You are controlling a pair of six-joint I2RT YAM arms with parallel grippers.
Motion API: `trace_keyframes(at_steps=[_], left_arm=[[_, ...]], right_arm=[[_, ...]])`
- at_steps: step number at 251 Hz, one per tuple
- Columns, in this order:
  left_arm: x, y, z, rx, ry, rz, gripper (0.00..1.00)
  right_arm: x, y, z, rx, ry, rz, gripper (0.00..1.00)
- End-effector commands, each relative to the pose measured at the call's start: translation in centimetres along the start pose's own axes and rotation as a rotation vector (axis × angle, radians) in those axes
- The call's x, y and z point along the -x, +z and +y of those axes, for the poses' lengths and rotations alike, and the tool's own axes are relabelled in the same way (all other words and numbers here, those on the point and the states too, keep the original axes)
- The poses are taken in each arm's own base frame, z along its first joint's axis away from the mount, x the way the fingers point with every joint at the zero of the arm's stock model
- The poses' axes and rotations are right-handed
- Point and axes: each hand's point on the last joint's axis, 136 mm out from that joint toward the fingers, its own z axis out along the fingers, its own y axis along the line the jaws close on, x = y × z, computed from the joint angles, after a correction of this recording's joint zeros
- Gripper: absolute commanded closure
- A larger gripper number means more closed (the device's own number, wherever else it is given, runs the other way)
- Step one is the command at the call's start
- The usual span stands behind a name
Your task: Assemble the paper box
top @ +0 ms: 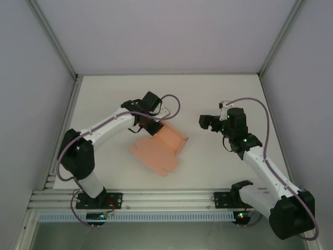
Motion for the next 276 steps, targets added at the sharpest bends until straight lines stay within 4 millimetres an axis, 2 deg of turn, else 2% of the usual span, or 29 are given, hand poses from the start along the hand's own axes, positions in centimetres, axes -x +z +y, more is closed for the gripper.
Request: trace_keyframes(at_steps=[1, 22, 59, 101, 112, 135, 176, 188, 203, 225, 257, 276], left_arm=[[-3.5, 0.4, -1.3, -0.033, 0.067, 0.171, 0.99], [-4.1, 1.6, -1.7, -0.031, 0.084, 0.256, 0.99], [-4.8, 4.3, -0.6, 0.031, 0.091, 0.401, 0.99], [-4.5, 7.5, 0.1, 0.041, 0.098, 0.480, 0.83], [-4.4, 8.1, 0.3, 0.050, 0.099, 0.493, 0.84], [-4.1, 8.9, 0.5, 0.055, 0.098, 0.513, 0.86], [-4.6, 9.4, 0.9, 0.072, 0.090, 0.543, 0.81], [-5.0, 9.4, 1.1, 0.085, 0.089, 0.556, 0.85], [-5.3, 9.6, 1.6, 0.116, 0.093, 0.562, 1.00], [-5.1, 9.9, 3.4, 0.232, 0.098, 0.560, 1.00], [-3.7, 10.8, 6.3, 0.454, 0.095, 0.482, 1.00], [-2.8, 11.4, 7.2, 0.574, 0.140, 0.435, 1.00]], right_arm=[[-1.4, -0.2, -0.2, 0.014, 0.032, 0.087, 0.01], [-1.7, 0.2, -0.4, 0.020, 0.044, 0.108, 0.01], [-2.2, 1.0, -1.1, 0.014, 0.062, 0.139, 0.01], [-2.4, 1.6, -1.3, 0.024, 0.074, 0.148, 0.01], [-2.5, 1.6, -1.5, 0.019, 0.076, 0.150, 0.01], [-2.5, 1.6, -1.7, 0.016, 0.077, 0.143, 0.01], [-2.5, 1.4, -2.0, 0.004, 0.082, 0.136, 0.01], [-2.5, 1.4, -2.1, 0.002, 0.084, 0.135, 0.01], [-2.4, 1.3, -2.1, 0.002, 0.083, 0.130, 0.01], [-2.3, 1.3, -2.2, 0.003, 0.084, 0.126, 0.01], [-2.5, 1.1, -2.2, 0.002, 0.084, 0.122, 0.01], [-2.4, 1.1, -2.3, -0.001, 0.088, 0.117, 0.01]])
